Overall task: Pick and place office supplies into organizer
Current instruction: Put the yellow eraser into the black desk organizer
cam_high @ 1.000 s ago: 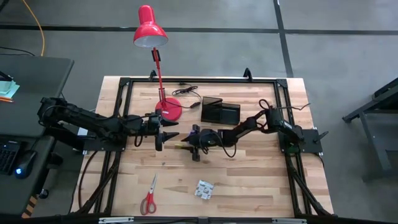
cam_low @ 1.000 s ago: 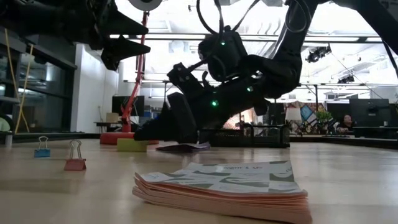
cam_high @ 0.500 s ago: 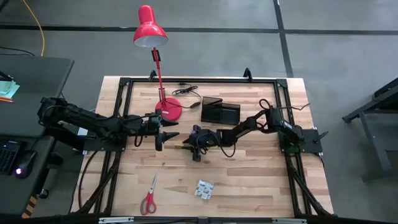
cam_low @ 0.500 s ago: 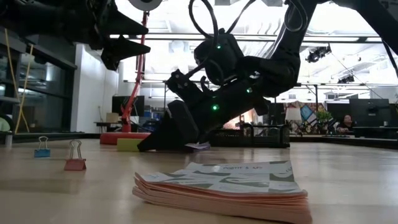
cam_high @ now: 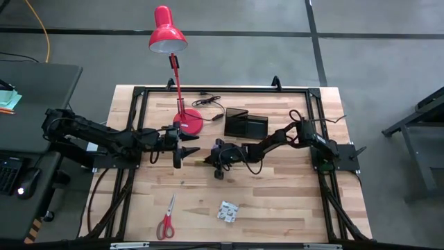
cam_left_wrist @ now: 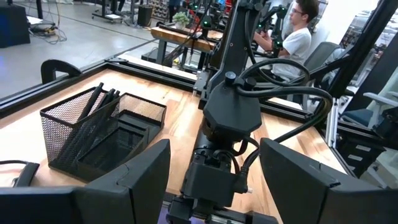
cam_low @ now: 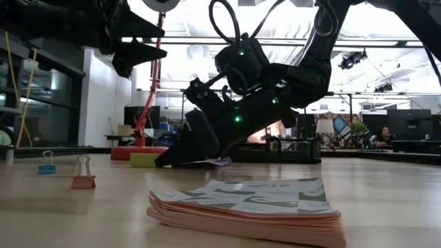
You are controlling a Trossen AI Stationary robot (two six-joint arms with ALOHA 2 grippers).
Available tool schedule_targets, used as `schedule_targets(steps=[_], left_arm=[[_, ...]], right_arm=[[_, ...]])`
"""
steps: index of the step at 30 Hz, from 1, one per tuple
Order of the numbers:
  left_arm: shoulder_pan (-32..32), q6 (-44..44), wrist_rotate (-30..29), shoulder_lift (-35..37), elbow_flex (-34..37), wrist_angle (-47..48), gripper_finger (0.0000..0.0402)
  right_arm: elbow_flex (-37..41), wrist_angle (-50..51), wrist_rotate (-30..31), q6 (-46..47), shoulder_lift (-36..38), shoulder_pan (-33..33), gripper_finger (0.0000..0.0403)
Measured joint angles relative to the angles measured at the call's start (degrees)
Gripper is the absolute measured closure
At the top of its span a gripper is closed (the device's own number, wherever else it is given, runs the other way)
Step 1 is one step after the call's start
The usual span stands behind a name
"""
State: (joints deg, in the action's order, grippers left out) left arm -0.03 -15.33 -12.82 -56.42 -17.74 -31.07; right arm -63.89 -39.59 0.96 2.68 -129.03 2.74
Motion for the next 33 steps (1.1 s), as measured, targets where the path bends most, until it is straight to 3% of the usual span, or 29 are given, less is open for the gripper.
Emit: schedule_targets(steps=[11, 23, 33], left_arm=[[0.0, 0.0, 0.04, 0.0, 0.0, 0.05, 0.0169], [0.0, 0.0, 0.15, 0.0, 0.0, 0.92, 0.0169], [0.0, -0.01, 0.16, 0.0, 0.0, 1.14, 0.0169]], right_arm=[[0.0, 0.29, 0.72, -0.08, 0.13, 0.03, 0.04], [0.1, 10.42, 8.44, -3.95, 7.98, 2.08, 0.0401], [0.1, 31.52, 24.14, -3.51, 18.65, 3.99, 0.0402]])
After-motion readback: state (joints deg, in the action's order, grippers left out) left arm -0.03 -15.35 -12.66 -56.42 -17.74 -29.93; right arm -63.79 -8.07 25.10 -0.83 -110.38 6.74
